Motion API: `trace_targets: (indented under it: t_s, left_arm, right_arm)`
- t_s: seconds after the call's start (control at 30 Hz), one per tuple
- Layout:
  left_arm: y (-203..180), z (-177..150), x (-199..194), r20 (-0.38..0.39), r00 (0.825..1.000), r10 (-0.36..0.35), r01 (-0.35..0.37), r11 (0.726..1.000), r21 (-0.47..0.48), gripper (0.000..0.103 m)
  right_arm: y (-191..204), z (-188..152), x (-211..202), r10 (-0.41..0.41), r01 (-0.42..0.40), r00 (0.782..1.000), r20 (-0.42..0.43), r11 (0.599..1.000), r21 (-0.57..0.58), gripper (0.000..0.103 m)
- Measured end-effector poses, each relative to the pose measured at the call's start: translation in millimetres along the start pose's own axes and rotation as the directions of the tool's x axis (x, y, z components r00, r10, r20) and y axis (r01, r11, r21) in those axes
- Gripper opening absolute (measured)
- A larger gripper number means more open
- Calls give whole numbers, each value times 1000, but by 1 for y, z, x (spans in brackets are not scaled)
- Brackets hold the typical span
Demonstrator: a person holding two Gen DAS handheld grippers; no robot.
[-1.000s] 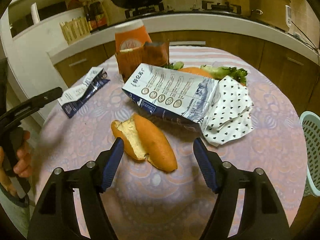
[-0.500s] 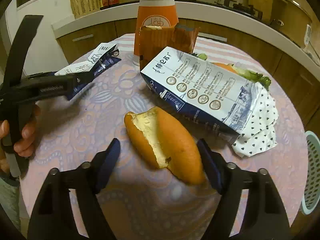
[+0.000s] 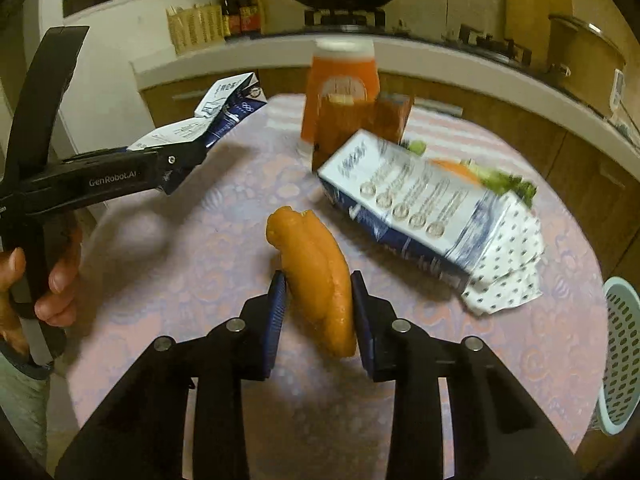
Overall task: Collect trash
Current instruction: 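Grasp the white milk carton with the left gripper while the right gripper grasps the bread roll, then carry the carton and bread roll over the basket and open both grippers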
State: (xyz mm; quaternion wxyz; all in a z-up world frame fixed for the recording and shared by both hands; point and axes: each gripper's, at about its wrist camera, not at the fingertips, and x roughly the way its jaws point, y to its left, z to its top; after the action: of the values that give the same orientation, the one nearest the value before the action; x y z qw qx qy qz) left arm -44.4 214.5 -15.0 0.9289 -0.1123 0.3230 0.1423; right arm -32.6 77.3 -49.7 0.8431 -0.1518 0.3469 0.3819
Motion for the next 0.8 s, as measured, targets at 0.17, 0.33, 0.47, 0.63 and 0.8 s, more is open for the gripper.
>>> trace_targets:
  t_s: [0.17, 0.33, 0.47, 0.63, 0.8]
  left_arm:
    - [-27, 14, -25, 66, 997, -46, 43, 998, 49, 53]
    - [-67, 25, -38, 100, 987, -127, 117, 988, 101, 53]
    - [-103, 32, -43, 105, 974, -201, 186, 972, 141, 53]
    - [-153, 44, -43, 107, 958, -265, 239, 948, 211, 53]
    - [-199, 48, -40, 92, 918, -387, 355, 901, 249, 53]
  right_arm:
    - [-15, 13, -37, -39, 37, 996, 85, 999, 32, 29]
    - [-47, 19, -68, -100, 87, 986, 136, 991, 97, 29]
    - [-86, 18, -90, -127, 98, 980, 150, 977, 187, 29]
    - [-131, 7, -116, -223, 173, 962, 157, 944, 282, 29]
    - [-179, -12, -134, -294, 224, 946, 135, 896, 383, 29]
